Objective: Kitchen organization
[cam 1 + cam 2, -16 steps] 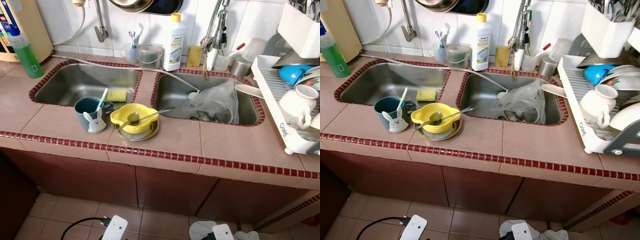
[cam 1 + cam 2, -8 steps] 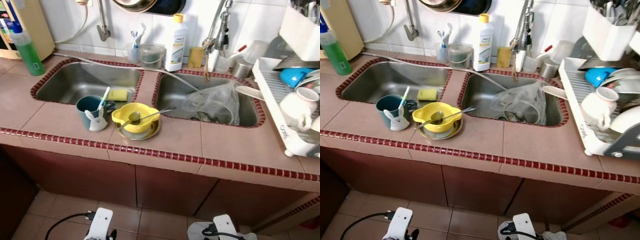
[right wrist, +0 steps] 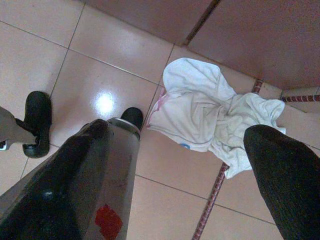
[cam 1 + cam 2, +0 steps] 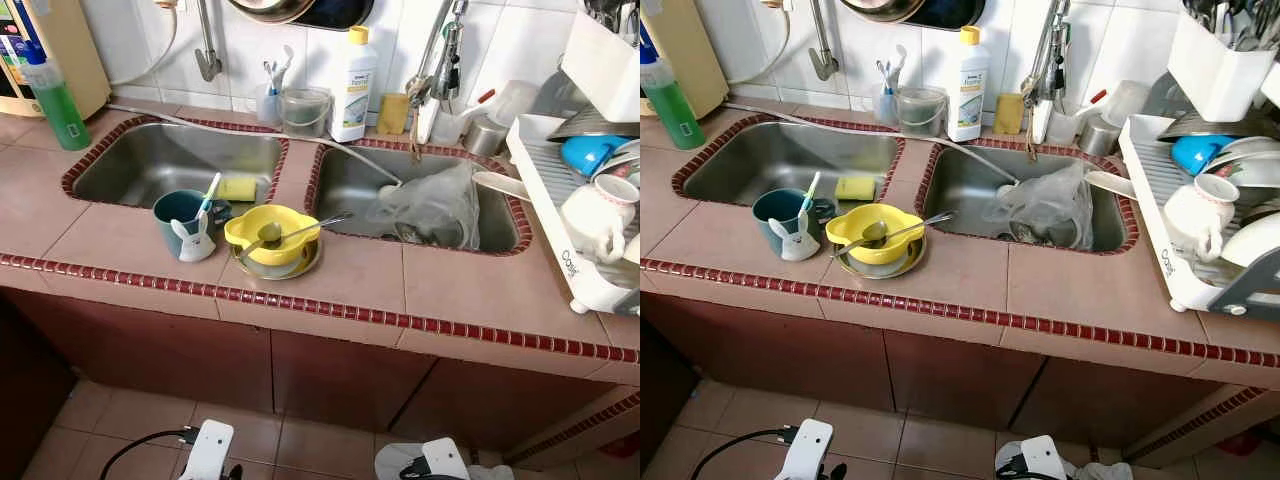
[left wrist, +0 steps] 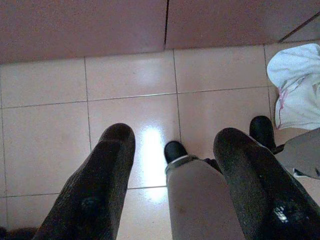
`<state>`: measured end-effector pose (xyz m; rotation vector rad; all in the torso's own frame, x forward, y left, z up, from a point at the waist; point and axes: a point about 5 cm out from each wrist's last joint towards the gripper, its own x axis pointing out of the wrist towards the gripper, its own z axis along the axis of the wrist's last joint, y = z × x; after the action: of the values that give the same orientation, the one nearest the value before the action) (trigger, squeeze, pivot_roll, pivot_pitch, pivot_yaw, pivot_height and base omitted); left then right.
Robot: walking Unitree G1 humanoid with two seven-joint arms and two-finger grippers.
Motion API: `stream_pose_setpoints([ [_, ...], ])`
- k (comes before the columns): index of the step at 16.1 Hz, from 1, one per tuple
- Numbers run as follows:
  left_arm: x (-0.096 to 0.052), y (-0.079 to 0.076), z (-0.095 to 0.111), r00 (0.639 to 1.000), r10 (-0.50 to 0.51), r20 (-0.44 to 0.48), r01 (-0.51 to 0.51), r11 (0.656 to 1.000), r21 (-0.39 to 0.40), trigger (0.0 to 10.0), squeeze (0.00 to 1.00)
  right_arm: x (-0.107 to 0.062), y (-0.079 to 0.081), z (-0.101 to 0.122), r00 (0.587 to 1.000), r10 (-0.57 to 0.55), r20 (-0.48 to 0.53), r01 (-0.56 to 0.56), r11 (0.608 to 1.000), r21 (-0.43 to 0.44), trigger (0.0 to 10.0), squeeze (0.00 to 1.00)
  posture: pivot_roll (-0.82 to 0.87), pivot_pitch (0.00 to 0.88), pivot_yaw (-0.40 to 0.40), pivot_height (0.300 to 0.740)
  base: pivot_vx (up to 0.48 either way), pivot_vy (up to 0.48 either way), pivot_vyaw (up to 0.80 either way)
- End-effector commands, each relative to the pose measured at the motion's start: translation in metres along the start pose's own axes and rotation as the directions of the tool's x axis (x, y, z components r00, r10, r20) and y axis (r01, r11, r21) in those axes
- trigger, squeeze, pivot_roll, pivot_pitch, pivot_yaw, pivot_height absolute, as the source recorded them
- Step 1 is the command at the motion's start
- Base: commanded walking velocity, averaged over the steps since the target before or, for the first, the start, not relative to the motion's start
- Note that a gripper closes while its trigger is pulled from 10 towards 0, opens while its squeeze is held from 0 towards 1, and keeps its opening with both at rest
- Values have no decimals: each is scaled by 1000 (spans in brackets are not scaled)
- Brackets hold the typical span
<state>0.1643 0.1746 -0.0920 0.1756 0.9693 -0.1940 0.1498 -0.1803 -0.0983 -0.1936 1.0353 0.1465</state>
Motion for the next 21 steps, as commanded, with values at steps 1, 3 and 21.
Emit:
stream_pose_setpoints([
  [1,-1,0,-5,1000,-2,-16,2,1000,3,10000,0,-1,-2,-1,1000,-4,-2,4,1000,-4,10000,0,105,0,-48,740,0,0,0],
  [3,-2,-1,-8,1000,1,-30,-1,1000,10,10000,0,-1,-3,-2,1000,-6,-3,6,1000,1,10000,0,100,0,-50,740,0,0,0],
  [21,-2,-5,-15,998,-13,-59,17,997,72,10000,0,-3,5,-18,999,1,-48,1,1000,25,10000,0,94,0,-30,740,0,0,0],
])
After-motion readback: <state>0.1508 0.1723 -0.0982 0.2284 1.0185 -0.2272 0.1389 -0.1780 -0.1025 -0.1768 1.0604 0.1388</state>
